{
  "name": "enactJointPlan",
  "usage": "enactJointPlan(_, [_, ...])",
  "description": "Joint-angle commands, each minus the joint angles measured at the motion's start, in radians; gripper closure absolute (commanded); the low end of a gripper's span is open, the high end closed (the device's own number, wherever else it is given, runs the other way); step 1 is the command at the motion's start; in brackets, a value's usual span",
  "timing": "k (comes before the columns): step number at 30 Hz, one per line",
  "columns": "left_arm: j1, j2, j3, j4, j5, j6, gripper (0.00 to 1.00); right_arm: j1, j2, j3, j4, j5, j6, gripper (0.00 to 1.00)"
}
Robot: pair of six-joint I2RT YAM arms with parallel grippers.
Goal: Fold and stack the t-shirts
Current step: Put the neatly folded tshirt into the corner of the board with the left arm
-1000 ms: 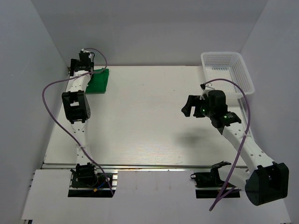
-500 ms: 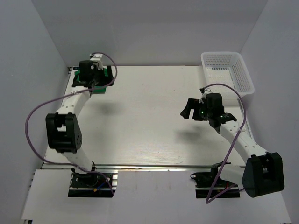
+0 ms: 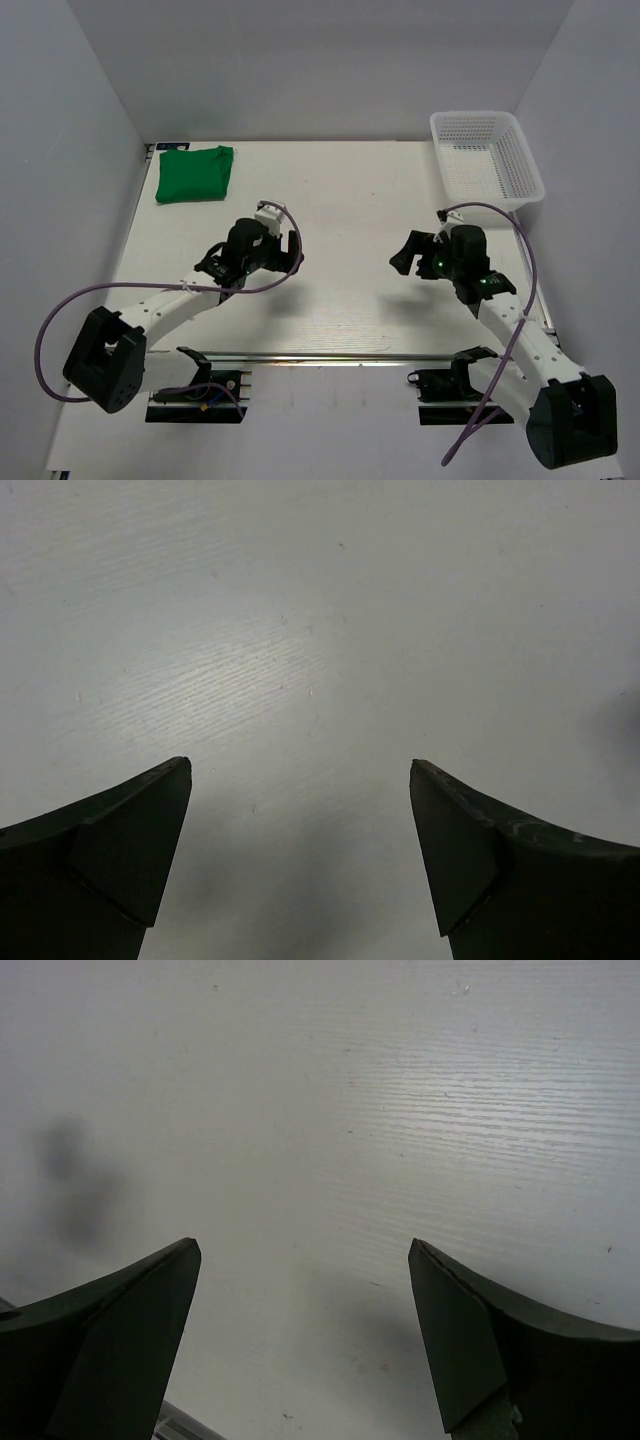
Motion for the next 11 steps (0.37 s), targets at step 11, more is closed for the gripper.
enactJointPlan(11, [-0.124, -0.195, -0.107, 0.028, -0.280, -0.021, 0.00, -0.003, -0.186, -0.096, 0.078, 0.058, -0.009, 0.10])
